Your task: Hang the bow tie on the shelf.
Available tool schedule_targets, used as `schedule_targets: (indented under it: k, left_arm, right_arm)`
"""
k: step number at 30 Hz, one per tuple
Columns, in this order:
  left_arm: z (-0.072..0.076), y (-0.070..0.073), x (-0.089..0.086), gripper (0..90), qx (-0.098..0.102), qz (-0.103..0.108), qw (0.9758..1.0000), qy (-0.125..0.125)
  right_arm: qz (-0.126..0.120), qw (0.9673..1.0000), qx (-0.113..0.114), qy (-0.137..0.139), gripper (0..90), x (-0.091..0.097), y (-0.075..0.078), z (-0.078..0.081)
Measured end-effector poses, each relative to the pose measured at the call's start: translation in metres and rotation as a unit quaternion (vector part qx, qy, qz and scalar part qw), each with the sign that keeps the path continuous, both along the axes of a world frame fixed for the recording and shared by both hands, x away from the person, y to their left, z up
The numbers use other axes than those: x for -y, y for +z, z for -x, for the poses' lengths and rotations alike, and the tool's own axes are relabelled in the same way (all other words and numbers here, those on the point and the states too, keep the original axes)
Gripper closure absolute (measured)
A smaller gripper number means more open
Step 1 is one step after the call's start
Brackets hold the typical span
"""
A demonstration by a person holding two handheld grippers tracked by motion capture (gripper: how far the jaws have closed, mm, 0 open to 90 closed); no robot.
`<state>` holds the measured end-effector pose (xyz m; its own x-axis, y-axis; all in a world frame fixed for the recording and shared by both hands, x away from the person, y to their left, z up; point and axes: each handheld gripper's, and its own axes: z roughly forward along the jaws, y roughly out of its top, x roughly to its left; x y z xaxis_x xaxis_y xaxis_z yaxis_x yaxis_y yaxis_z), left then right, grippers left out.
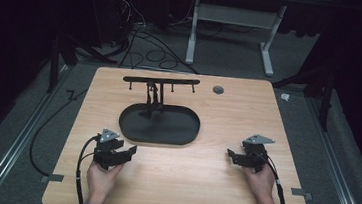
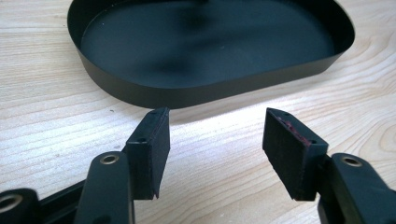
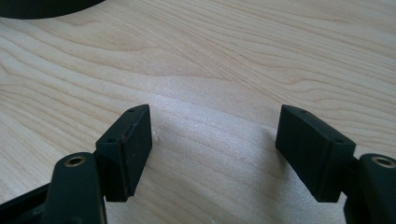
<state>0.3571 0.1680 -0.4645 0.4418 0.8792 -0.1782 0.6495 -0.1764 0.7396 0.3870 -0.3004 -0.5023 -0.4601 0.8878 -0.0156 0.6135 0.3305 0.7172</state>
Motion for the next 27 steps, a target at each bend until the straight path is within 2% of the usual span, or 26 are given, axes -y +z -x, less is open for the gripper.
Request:
schedule_targets:
  k: [12, 17, 27]
  left_arm:
    - [0.000, -0.011, 0.008, 42.0, -0.010, -0.004, 0.9999, -0.005]
    - [0.000, -0.015, 0.013, 41.9, -0.010, -0.022, 0.9997, -0.007]
    - [-0.003, -0.021, 0.018, 41.9, -0.008, -0.037, 0.9993, -0.008]
  right_arm:
    - [0.000, 1.0000, 0.000, -0.001, 28.1, 0.000, 0.000, 0.000]
    - [0.000, 1.0000, 0.000, 0.000, 28.1, 0.000, 0.000, 0.000]
    - [0.000, 1.0000, 0.000, -0.001, 28.1, 0.000, 0.000, 0.000]
